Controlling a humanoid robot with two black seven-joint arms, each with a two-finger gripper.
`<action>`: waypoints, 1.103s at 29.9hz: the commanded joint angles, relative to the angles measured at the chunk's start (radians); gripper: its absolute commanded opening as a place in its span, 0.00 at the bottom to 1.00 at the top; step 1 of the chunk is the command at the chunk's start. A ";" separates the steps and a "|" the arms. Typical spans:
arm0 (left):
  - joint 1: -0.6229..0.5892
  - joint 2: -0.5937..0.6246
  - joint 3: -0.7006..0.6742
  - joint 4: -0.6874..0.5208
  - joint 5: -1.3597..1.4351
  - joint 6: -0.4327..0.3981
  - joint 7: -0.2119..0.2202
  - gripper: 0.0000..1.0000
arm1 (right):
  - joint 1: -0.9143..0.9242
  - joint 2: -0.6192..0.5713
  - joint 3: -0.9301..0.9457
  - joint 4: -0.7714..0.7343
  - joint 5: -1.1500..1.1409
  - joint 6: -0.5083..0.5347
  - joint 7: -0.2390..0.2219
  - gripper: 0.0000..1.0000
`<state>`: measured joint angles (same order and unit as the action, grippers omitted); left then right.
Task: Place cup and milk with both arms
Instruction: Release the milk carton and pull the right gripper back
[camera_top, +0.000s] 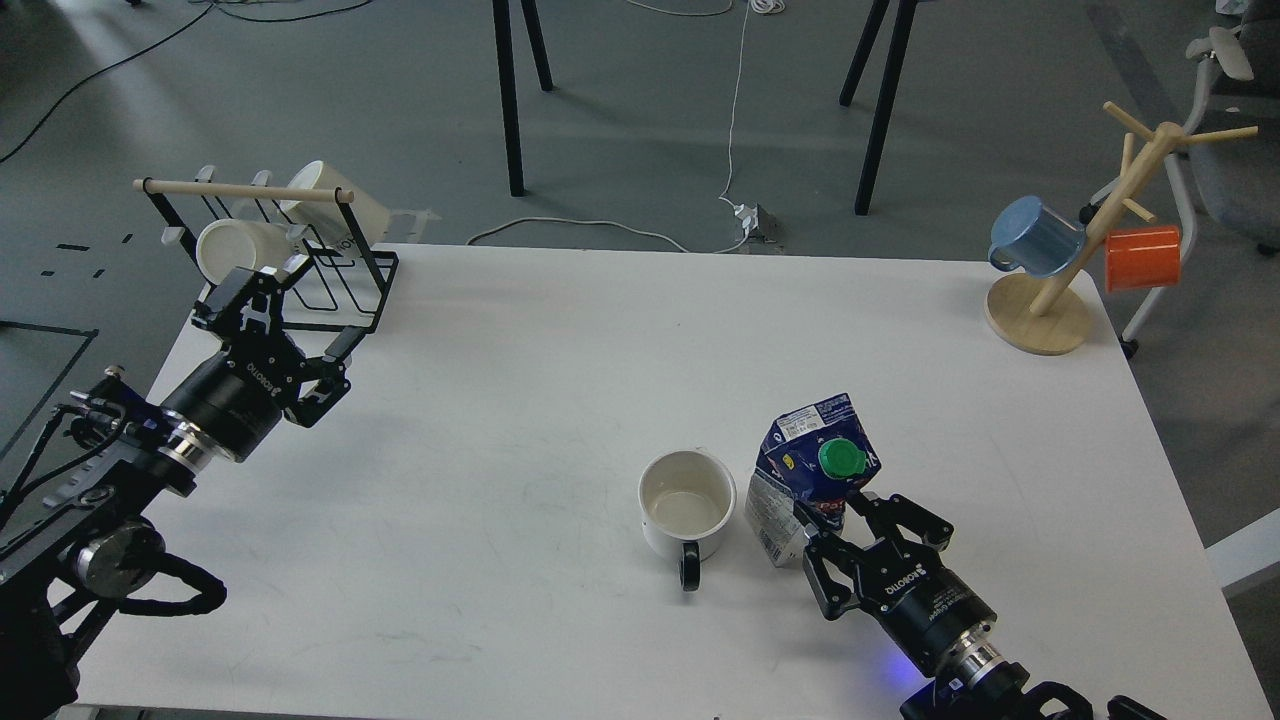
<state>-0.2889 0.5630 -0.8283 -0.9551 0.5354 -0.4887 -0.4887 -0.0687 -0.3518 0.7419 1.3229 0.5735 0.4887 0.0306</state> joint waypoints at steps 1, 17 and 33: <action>0.001 0.000 0.000 0.001 0.000 0.000 0.000 0.99 | -0.002 -0.001 0.002 -0.001 0.000 0.000 0.000 0.88; 0.002 -0.012 -0.003 0.016 0.000 0.000 0.000 0.99 | -0.167 -0.137 0.022 0.097 -0.003 0.000 0.002 0.99; 0.001 -0.018 -0.008 0.022 -0.002 0.000 0.000 0.99 | -0.122 -0.335 0.499 0.066 0.009 0.000 0.023 0.99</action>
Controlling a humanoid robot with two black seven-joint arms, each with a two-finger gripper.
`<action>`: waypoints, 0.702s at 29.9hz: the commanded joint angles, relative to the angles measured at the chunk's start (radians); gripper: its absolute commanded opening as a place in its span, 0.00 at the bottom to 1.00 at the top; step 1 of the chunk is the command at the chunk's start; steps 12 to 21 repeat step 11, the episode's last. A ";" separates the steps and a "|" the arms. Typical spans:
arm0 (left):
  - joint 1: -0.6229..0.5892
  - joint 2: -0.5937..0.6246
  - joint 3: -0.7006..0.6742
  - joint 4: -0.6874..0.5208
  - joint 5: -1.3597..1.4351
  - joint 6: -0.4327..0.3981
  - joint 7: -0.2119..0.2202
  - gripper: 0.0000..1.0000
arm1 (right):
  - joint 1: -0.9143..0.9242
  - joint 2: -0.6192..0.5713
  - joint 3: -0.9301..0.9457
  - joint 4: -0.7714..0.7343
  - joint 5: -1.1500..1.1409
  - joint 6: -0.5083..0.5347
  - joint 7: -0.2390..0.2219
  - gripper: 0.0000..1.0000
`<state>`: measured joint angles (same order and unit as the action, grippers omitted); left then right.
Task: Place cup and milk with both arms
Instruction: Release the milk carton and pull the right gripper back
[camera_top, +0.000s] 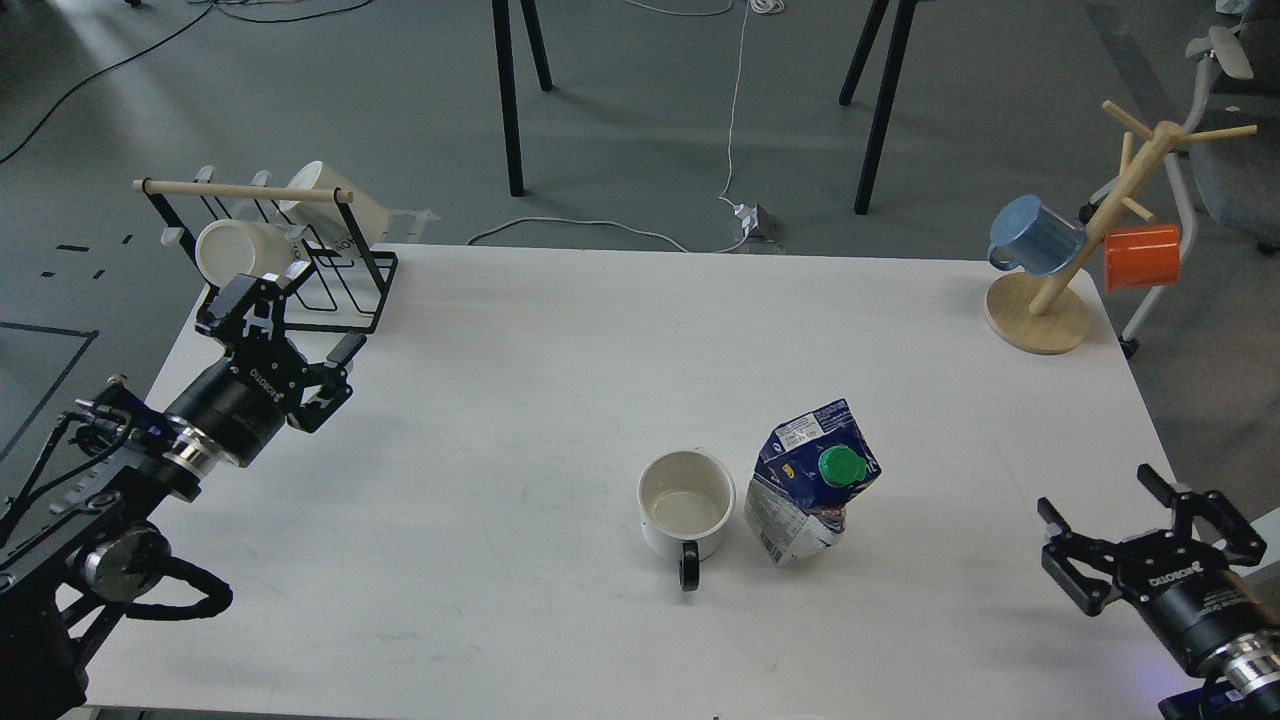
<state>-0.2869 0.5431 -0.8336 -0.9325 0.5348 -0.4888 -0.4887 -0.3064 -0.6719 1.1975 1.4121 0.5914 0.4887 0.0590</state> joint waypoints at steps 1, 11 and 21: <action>-0.003 0.008 -0.002 0.000 -0.003 0.000 0.000 0.99 | 0.169 -0.024 0.037 -0.050 -0.010 0.000 -0.007 0.99; -0.006 0.057 -0.075 -0.002 -0.004 0.000 0.000 0.99 | 0.535 -0.032 -0.101 -0.237 -0.027 0.000 -0.007 0.99; -0.006 0.057 -0.075 -0.002 -0.004 0.000 0.000 0.99 | 0.535 -0.032 -0.101 -0.237 -0.027 0.000 -0.007 0.99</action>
